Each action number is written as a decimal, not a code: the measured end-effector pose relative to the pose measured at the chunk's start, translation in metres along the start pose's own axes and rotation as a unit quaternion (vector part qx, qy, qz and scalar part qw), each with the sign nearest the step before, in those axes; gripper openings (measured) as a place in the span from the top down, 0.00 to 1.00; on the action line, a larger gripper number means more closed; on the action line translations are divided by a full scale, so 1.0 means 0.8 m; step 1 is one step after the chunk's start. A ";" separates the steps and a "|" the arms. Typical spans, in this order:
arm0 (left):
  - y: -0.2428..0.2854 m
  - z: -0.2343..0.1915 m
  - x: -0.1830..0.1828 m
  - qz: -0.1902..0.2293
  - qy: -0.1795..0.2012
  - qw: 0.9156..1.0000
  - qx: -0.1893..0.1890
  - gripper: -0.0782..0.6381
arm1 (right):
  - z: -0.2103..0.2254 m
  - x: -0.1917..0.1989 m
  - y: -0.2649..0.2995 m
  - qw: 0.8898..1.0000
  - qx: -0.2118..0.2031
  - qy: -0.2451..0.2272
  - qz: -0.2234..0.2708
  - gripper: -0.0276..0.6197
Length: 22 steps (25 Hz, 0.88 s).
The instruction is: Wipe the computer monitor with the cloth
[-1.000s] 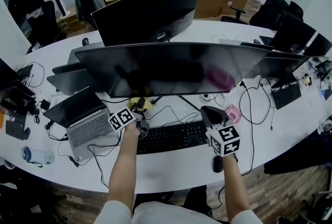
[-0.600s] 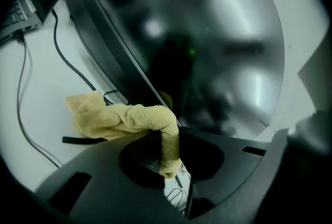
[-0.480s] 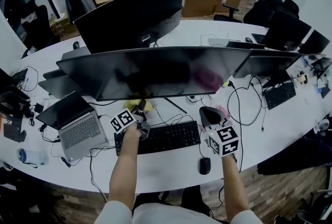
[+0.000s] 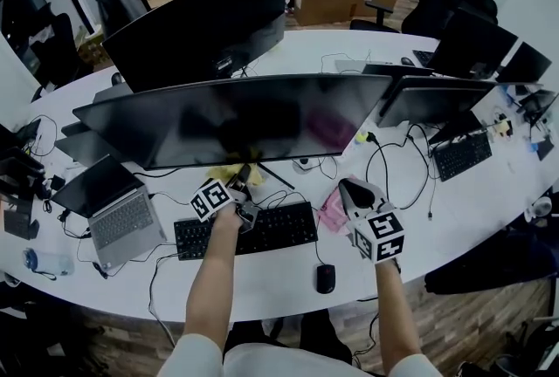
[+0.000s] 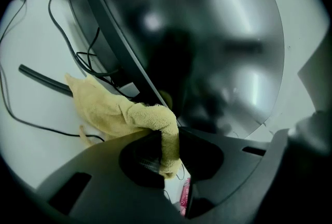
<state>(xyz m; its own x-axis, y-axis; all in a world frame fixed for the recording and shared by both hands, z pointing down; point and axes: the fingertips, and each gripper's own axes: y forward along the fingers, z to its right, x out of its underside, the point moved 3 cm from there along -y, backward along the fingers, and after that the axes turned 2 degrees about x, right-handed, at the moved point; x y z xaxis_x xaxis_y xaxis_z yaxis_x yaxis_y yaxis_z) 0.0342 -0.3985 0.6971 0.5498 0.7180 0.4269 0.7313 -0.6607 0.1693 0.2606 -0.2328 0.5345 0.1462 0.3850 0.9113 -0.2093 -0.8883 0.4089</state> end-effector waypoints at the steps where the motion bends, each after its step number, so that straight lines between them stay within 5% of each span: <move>1: 0.005 0.004 0.005 -0.001 0.000 1.000 0.001 0.80 | 0.007 0.002 -0.004 1.000 0.001 0.000 0.000 0.92; 22: 0.121 0.091 0.136 -0.035 0.006 0.999 0.027 0.80 | 0.153 0.039 -0.068 1.000 0.014 0.012 0.008 0.92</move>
<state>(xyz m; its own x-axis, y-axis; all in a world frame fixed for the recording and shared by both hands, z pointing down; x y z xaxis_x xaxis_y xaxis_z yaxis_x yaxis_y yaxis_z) 0.1937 -0.3685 0.6954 0.4916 0.7590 0.4268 0.7886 -0.5960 0.1515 0.3947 -0.2026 0.5348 0.1193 0.3763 0.9188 -0.1852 -0.9007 0.3929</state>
